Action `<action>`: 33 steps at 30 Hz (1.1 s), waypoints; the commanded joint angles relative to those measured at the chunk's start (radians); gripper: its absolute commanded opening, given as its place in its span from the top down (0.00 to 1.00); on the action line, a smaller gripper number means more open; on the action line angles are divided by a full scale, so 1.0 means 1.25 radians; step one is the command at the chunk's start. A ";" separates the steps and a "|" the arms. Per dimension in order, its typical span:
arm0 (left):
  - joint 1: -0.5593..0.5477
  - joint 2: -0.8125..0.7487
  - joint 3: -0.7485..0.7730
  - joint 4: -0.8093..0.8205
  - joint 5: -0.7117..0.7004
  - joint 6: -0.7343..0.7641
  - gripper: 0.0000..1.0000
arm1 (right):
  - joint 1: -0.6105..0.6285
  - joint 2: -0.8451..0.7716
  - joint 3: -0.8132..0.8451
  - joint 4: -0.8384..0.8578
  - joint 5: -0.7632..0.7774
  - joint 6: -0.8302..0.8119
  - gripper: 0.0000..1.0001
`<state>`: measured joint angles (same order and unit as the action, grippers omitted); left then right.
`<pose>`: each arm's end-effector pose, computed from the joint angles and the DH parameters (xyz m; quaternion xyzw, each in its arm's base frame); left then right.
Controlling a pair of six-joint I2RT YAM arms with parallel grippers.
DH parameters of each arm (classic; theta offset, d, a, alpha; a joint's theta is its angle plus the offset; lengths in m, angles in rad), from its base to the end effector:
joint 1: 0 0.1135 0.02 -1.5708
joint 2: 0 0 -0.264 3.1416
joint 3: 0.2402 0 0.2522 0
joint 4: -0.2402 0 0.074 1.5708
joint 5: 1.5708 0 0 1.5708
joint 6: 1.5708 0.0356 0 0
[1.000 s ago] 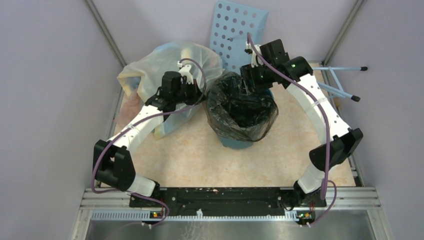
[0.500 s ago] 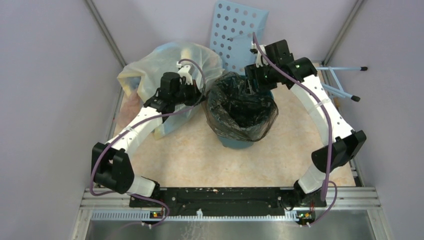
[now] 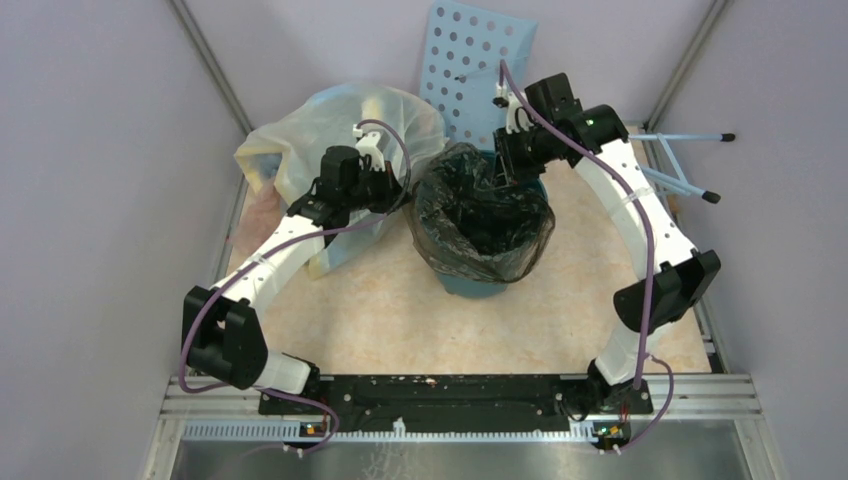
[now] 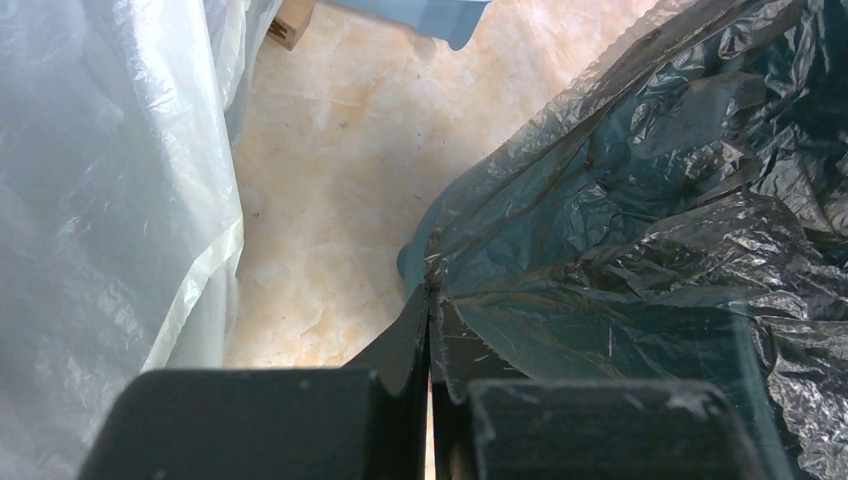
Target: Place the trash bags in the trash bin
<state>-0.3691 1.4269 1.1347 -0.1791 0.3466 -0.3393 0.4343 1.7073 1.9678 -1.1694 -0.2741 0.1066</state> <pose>0.3032 -0.1303 0.3129 0.1026 0.8384 -0.3164 0.4317 0.3077 0.1534 0.4107 -0.1966 0.9171 0.2105 0.2757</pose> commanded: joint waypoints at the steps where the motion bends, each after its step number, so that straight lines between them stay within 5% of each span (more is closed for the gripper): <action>1: 0.002 -0.028 0.005 0.037 -0.001 0.015 1.00 | -0.010 0.021 0.117 -0.033 -0.028 0.007 0.85; 8: 0.002 -0.023 0.024 0.046 0.007 0.028 1.00 | -0.053 0.017 0.196 -0.028 0.073 0.048 1.00; 27: 0.002 0.075 0.087 0.093 0.040 0.025 1.00 | -0.154 0.072 0.151 0.053 0.079 0.105 0.99; 33: 0.002 0.131 0.141 0.012 0.049 0.026 1.00 | -0.155 0.112 0.096 0.053 0.065 0.112 0.99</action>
<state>-0.3691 1.5608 1.2396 -0.1287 0.3874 -0.3122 0.2520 1.8179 2.1323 -1.1229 -0.1741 0.2306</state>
